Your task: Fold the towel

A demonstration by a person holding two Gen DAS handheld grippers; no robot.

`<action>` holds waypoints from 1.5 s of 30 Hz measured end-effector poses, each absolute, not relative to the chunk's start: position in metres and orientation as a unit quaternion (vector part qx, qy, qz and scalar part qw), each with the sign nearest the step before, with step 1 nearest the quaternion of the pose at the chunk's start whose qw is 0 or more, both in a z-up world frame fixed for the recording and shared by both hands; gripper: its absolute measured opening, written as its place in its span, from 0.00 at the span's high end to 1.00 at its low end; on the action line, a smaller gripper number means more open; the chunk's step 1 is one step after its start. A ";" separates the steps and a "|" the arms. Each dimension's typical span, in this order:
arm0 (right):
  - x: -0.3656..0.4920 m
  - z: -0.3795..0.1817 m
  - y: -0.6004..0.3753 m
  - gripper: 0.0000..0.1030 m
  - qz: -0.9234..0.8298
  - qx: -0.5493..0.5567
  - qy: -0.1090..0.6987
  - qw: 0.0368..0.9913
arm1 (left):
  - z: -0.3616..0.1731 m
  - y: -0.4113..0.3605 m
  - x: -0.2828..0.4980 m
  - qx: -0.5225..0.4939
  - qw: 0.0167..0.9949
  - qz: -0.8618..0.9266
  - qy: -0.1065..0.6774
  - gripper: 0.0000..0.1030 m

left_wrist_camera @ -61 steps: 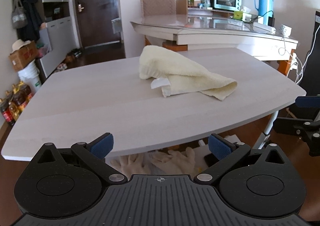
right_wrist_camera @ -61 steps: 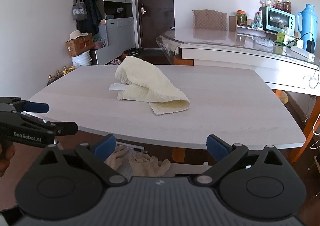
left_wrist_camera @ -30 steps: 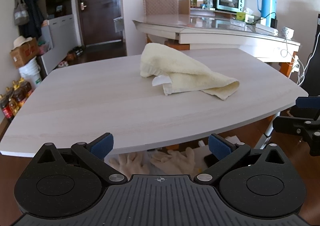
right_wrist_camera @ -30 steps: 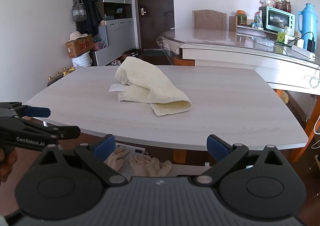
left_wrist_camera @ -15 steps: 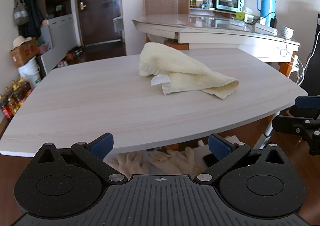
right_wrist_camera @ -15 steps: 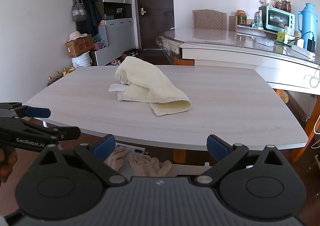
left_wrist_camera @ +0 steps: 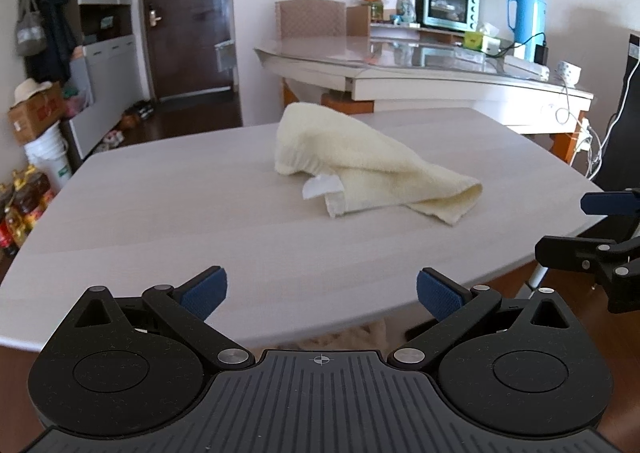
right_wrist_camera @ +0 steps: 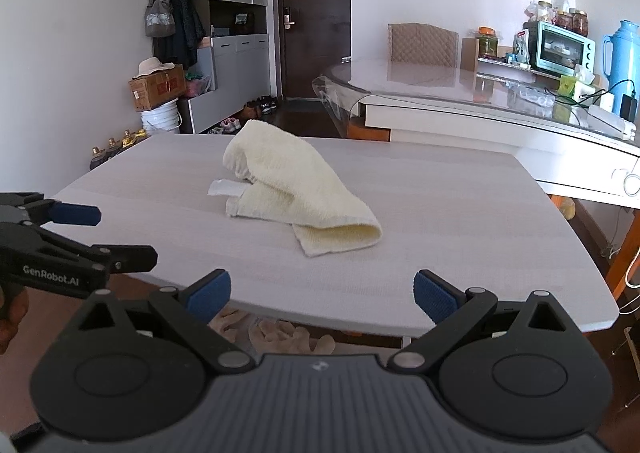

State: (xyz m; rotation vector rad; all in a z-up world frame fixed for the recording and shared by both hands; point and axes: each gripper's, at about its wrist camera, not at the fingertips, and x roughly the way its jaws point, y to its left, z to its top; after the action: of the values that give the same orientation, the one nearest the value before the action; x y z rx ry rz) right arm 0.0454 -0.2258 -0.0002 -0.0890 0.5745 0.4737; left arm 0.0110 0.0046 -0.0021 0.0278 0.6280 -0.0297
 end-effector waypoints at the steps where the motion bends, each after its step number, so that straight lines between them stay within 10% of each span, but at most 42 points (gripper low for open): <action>1: 0.049 0.000 -0.225 0.04 0.231 -0.043 0.281 0.931 | -0.002 0.005 0.015 0.015 0.951 -0.018 0.309 0.00; 15: 0.120 -0.013 -0.223 0.04 0.212 -0.038 0.304 0.928 | -0.023 0.012 0.112 -0.002 0.938 -0.078 0.337 0.03; 24: 0.146 -0.029 -0.218 0.04 0.235 -0.038 0.310 0.921 | -0.033 0.016 0.133 -0.010 0.927 -0.101 0.360 0.49; 27: 0.149 -0.032 -0.217 0.04 0.240 -0.038 0.314 0.918 | -0.031 0.019 0.133 -0.016 0.927 -0.111 0.357 0.84; 45: 0.155 -0.042 -0.197 0.15 0.280 -0.057 0.294 0.912 | 0.022 0.065 0.117 -0.094 0.940 -0.137 0.297 0.89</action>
State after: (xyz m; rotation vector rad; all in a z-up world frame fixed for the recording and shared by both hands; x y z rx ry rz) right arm 0.1554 -0.1971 -0.0425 -0.1175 0.6067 0.5779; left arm 0.1173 0.0649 0.0218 -0.1927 0.6061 -0.2786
